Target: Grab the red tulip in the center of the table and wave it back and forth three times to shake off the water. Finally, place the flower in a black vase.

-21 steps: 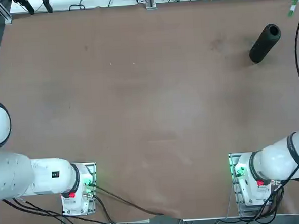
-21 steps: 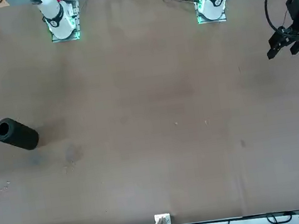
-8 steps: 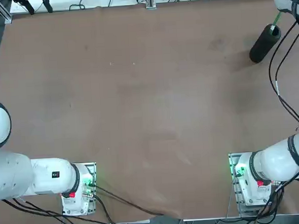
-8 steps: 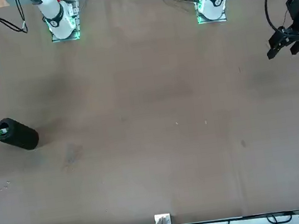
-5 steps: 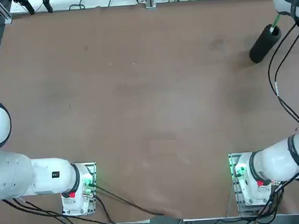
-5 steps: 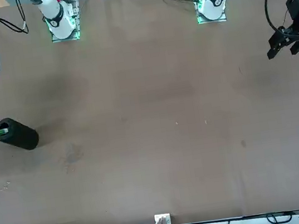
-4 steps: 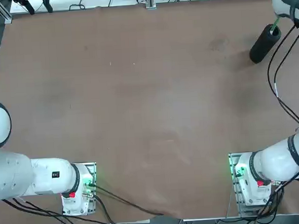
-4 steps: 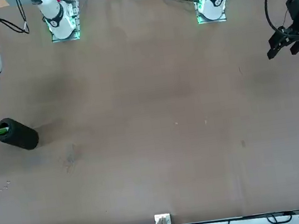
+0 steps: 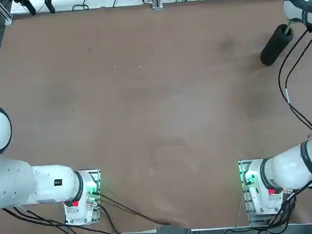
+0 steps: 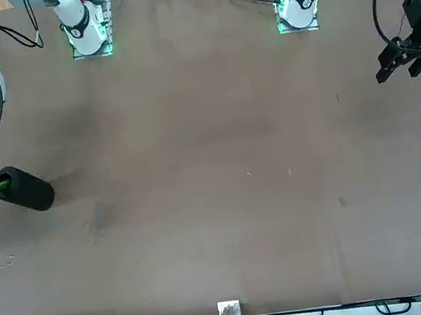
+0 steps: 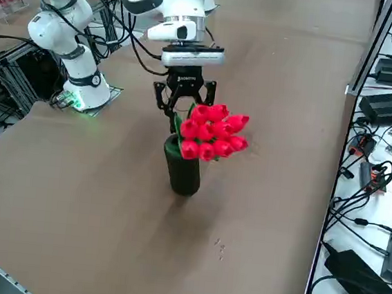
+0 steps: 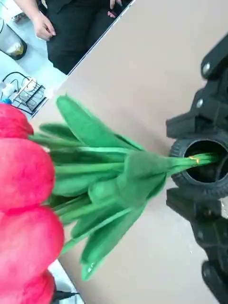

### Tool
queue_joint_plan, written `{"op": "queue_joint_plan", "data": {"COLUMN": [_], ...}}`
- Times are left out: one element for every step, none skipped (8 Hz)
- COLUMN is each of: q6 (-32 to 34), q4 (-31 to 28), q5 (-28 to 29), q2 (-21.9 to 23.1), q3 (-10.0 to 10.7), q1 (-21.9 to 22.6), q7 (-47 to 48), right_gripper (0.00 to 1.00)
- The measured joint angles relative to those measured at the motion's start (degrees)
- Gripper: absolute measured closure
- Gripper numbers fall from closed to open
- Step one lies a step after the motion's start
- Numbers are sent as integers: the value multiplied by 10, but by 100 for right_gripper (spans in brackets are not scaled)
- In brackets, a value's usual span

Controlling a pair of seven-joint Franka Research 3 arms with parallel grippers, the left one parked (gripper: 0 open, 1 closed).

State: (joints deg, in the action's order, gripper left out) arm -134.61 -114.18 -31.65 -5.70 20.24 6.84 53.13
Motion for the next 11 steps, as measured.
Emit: {"op": "queue_joint_plan", "data": {"q6": [9, 34, 73, 116, 164, 221, 285, 352, 414, 465, 503], "q4": [0, 2, 6, 11, 22, 44, 80, 124, 166, 196, 211], "q5": [0, 0, 0, 1, 17, 57, 109, 164, 214, 251, 280], "q2": [10, 23, 37, 52, 65, 72, 76, 78, 80, 82, 83], "q3": [0, -3, -6, -9, -10, -12, -12, -9, -2, 8, 17], "q1": [1, 3, 11, 27, 46, 62, 68, 67, 60, 49, 39], "q7": [-1, -1, -1, -2, -5, -30, -84, -153, -228, -299, -367], "right_gripper": [10, 0, 0, 0, 0, 0, 0, 0, 0, 0, 0]}}
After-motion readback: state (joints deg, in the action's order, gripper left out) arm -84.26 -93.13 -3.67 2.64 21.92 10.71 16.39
